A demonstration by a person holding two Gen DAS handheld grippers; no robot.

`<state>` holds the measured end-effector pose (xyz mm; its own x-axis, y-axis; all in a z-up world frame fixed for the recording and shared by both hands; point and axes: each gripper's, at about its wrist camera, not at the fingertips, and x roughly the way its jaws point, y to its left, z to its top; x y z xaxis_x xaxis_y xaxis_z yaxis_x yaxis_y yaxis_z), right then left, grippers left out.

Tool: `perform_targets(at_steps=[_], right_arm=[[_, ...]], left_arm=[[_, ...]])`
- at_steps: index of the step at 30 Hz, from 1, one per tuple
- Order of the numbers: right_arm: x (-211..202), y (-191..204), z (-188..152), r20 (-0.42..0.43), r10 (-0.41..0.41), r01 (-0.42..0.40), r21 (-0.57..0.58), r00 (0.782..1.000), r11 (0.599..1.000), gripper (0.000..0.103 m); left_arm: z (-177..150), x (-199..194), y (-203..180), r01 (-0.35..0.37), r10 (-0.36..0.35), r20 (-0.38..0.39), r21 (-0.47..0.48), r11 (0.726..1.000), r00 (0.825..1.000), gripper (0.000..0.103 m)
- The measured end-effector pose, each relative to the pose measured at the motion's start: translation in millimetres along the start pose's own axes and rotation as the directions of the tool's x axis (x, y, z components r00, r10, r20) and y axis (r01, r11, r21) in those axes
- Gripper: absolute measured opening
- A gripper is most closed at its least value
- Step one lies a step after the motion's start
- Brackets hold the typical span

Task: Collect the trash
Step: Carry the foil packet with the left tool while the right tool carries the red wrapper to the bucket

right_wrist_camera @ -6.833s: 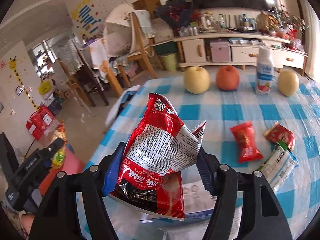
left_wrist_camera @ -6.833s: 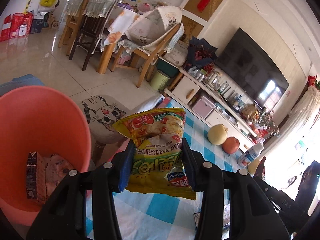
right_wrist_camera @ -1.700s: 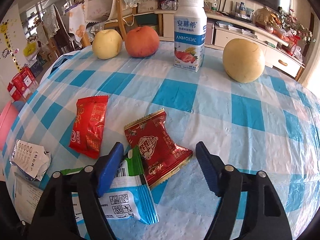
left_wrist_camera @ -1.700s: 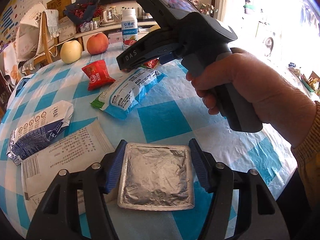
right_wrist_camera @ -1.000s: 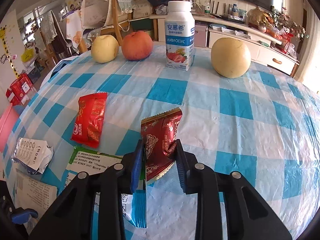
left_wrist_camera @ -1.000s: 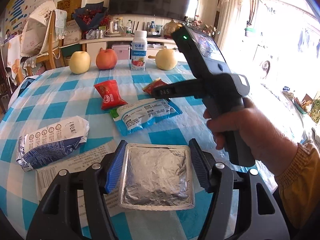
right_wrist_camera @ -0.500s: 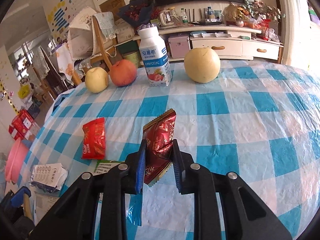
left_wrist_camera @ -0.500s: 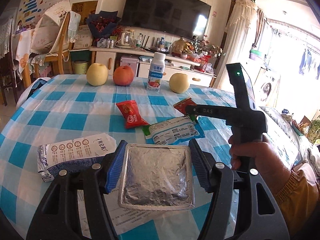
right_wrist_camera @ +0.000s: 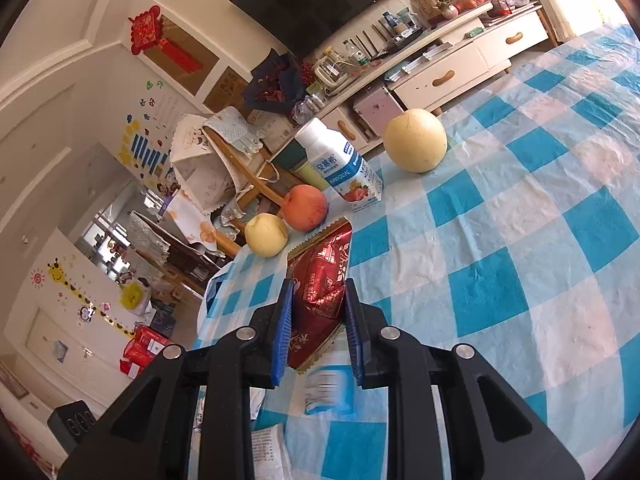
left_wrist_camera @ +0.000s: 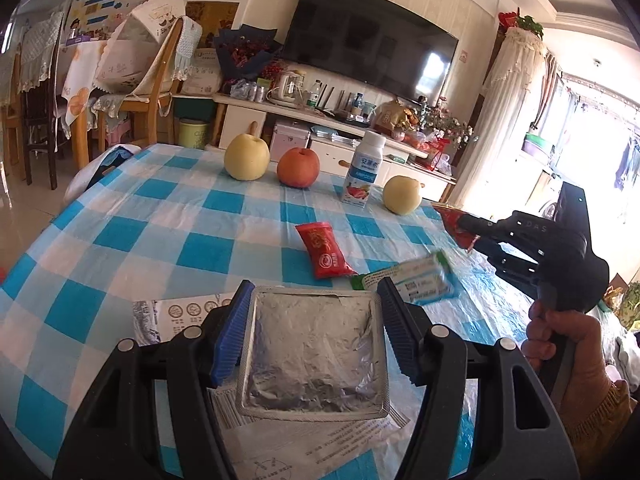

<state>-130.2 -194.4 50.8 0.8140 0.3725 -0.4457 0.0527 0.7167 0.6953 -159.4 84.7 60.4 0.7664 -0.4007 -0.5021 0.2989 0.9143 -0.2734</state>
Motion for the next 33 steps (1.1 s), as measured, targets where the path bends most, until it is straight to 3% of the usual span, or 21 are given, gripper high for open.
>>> perform_targets(at_steps=[12, 24, 28, 33], right_arm=[[5.7, 66.3, -35.2, -0.068, 0.033, -0.039, -0.091, 0.997, 0.995, 0.026], [54.4, 169.9, -87.0, -0.223, 0.092, -0.14, -0.208, 0.971, 0.968, 0.026], [78.1, 210.6, -107.5, -0.29, 0.134, -0.204, -0.228, 0.948, 0.952, 0.026], [110.9, 267.6, -136.2, -0.373, 0.178, -0.285, -0.257, 0.911, 0.923, 0.026]], left_arm=[[12.0, -20.3, 32.5, 0.0, 0.004, 0.059, -0.071, 0.997, 0.998, 0.064], [30.5, -56.1, 101.2, -0.061, 0.094, 0.148, -0.213, 0.975, 0.985, 0.064], [34.5, -68.6, 132.9, -0.104, 0.157, 0.172, -0.283, 0.953, 0.972, 0.064], [43.6, -95.1, 188.2, -0.178, 0.285, 0.219, -0.407, 0.896, 0.933, 0.064]])
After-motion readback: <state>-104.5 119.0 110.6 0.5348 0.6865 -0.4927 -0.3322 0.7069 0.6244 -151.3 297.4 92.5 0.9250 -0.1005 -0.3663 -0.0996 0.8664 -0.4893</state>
